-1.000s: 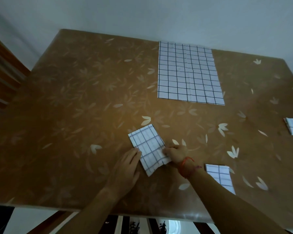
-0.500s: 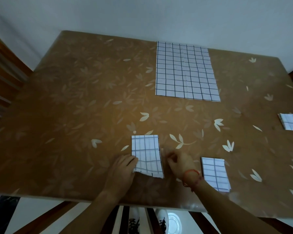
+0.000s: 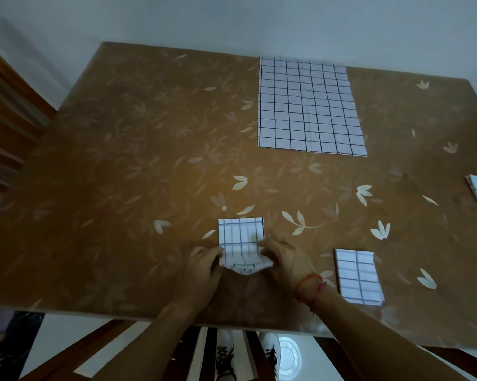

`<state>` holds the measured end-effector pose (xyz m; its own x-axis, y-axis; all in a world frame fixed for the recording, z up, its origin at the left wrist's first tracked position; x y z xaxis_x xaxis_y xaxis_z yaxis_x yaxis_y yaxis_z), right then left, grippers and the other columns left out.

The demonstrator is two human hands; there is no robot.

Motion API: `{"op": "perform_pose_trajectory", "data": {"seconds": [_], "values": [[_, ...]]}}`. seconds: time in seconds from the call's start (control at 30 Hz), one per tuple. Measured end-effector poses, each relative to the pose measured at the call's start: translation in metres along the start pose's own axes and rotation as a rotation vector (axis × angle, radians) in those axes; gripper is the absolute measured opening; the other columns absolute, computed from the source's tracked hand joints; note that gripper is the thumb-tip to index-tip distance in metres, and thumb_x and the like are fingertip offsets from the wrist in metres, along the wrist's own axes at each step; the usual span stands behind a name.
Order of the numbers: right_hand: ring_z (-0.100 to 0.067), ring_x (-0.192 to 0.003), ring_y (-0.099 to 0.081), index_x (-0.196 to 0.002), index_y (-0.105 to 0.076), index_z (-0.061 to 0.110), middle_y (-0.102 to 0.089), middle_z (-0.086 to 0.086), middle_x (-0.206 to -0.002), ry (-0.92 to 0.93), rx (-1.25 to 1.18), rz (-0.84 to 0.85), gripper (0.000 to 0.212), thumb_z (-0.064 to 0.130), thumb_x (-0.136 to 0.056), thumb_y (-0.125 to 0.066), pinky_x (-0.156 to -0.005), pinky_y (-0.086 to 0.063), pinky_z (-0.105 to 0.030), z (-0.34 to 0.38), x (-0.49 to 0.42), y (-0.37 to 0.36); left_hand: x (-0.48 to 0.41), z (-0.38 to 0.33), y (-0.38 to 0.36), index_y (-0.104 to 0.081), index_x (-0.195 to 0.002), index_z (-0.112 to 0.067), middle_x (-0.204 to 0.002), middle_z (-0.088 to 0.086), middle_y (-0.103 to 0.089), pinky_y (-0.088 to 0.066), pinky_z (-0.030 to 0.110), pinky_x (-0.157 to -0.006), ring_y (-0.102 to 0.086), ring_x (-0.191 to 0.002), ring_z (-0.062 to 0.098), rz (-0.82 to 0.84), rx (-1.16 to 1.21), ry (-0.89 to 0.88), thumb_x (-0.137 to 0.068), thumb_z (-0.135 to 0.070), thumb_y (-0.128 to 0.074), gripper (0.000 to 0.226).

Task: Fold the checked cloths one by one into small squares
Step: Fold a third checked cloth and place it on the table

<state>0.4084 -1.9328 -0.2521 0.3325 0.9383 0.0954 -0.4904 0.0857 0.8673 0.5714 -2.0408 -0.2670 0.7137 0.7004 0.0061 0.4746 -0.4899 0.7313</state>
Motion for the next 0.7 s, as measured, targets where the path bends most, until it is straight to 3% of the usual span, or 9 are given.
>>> {"op": "perform_pose_trajectory", "data": {"seconds": [0.1, 0.27, 0.43, 0.57, 0.63, 0.7], "values": [[-0.020, -0.099, -0.063, -0.116, -0.062, 0.019, -0.064, -0.002, -0.115, -0.124, -0.104, -0.021, 0.035, 0.028, -0.084, -0.069, -0.079, -0.049, -0.023, -0.007, -0.006, 0.000, -0.007, 0.003, -0.002, -0.066, -0.108, -0.019, -0.100, -0.012, -0.058, -0.037, 0.022, -0.080, -0.049, -0.098, 0.009, -0.035, 0.050, 0.089, -0.092, -0.026, -0.059, 0.019], [-0.008, -0.093, -0.058, -0.123, -0.055, 0.023, -0.065, 0.004, -0.111, -0.315, -0.248, 0.008, 0.041, 0.028, -0.085, -0.068, -0.082, -0.045, -0.017, -0.017, -0.016, -0.005, -0.017, 0.012, -0.004, -0.063, -0.113, -0.020, -0.094, -0.012, -0.057, -0.041, 0.029, -0.081, -0.051, -0.094, 0.011, -0.044, 0.064, 0.196, -0.091, -0.025, -0.062, 0.022], [-0.019, -0.103, -0.063, -0.139, -0.033, 0.037, -0.064, 0.002, -0.120, -0.390, -0.276, 0.027, 0.063, 0.037, -0.084, -0.064, -0.091, -0.053, -0.036, -0.027, -0.024, -0.019, -0.028, 0.020, -0.007, -0.058, -0.116, -0.027, -0.089, -0.011, -0.061, -0.040, 0.038, -0.089, -0.048, -0.089, 0.011, -0.026, -0.131, 0.154, -0.092, -0.034, -0.057, 0.025], [-0.021, -0.105, -0.061, -0.146, -0.019, 0.035, -0.050, -0.001, -0.136, -0.353, -0.175, 0.007, 0.072, 0.036, -0.087, -0.060, -0.090, -0.053, -0.036, -0.027, -0.027, -0.022, -0.033, 0.026, -0.013, -0.058, -0.120, -0.019, -0.106, 0.000, -0.064, -0.044, 0.039, -0.084, -0.054, -0.095, 0.019, -0.004, -0.331, 0.081, -0.090, -0.044, -0.043, 0.042], [-0.023, -0.103, -0.060, -0.146, -0.018, 0.035, -0.041, -0.002, -0.140, -0.323, -0.122, -0.012, 0.072, 0.037, -0.086, -0.059, -0.087, -0.054, -0.038, -0.027, -0.028, -0.022, -0.034, 0.024, -0.012, -0.056, -0.123, -0.015, -0.110, 0.005, -0.062, -0.046, 0.039, -0.079, -0.054, -0.096, 0.022, -0.013, -0.389, 0.051, -0.089, -0.044, -0.039, 0.048], [-0.024, -0.102, -0.060, -0.144, -0.021, 0.036, -0.038, -0.003, -0.139, -0.324, -0.137, -0.015, 0.070, 0.037, -0.085, -0.059, -0.083, -0.055, -0.038, -0.026, -0.029, -0.021, -0.035, 0.018, -0.010, -0.054, -0.128, -0.011, -0.121, 0.009, -0.059, -0.048, 0.040, -0.085, -0.055, -0.106, 0.026, -0.031, -0.405, 0.003, -0.090, -0.038, -0.038, 0.049]]}}
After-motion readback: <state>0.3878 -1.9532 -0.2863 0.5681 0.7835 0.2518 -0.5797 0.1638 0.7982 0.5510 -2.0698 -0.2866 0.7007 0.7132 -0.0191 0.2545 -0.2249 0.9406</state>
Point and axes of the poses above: each hand's wrist, its own x-axis away from the middle knuckle, its own y-axis out of the back of the hand, z = x × y, the point moved 7 cm from there along -x, towards the middle knuckle
